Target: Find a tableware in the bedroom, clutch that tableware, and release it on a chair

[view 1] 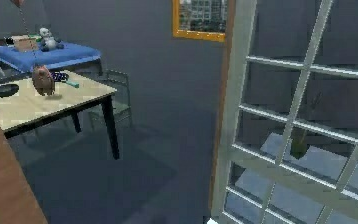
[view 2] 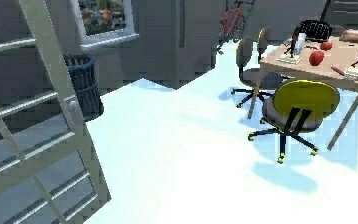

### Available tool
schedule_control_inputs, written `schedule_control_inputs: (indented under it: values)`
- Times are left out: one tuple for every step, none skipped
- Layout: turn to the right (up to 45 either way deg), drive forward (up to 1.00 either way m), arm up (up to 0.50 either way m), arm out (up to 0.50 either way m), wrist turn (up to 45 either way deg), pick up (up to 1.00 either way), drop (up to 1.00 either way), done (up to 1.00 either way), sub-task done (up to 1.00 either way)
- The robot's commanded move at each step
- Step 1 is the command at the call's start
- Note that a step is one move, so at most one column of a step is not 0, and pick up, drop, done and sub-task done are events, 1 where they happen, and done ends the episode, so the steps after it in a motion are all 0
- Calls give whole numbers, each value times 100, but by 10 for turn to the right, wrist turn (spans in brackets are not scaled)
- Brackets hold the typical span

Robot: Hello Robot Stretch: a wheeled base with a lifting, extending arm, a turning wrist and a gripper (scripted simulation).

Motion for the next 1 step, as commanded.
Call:
schedule_control_inputs:
  values:
    - [450,0,0,0,0,0,0,0,0]
